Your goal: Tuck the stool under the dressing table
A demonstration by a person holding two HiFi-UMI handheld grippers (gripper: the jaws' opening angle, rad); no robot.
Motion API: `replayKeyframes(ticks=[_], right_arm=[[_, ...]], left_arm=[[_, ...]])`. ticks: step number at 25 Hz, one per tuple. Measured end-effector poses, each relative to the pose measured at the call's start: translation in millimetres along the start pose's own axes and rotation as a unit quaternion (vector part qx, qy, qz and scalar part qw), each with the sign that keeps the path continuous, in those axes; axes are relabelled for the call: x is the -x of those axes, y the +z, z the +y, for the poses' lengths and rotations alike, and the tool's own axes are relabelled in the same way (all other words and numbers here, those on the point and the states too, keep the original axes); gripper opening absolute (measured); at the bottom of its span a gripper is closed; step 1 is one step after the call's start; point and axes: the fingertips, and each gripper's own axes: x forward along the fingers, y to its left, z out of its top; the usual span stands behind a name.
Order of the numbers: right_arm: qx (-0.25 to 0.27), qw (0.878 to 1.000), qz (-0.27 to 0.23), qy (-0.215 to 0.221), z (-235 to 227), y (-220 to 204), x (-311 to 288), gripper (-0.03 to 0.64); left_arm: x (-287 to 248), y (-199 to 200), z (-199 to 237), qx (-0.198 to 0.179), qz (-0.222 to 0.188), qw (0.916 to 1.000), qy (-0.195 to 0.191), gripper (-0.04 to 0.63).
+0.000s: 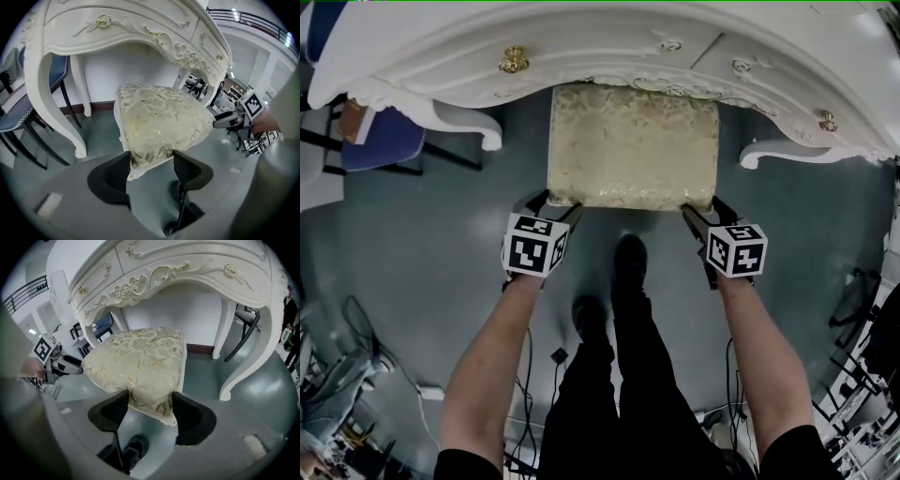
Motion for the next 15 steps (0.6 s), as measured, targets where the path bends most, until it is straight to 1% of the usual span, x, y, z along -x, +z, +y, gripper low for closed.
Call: replayKeyframes(ticks=[3, 7, 15], right_arm=[[0.006, 1.0, -0.007, 0.001, -8, 12, -5, 0.301], [0.015, 1.0, -0.007, -0.004, -17, 25, -10, 0.299], [0.018, 1.0, -0.015, 0.011, -25, 50, -22, 0.298]], left_arm=[[-5, 10, 2, 0.003, -0.006, 1.0, 0.001, 0.313], [-9, 17, 1, 0.007, -0.002, 1.0, 0.0, 0.31], [-18, 39, 14, 0.021, -0.014, 0.9997, 0.006, 0.308]])
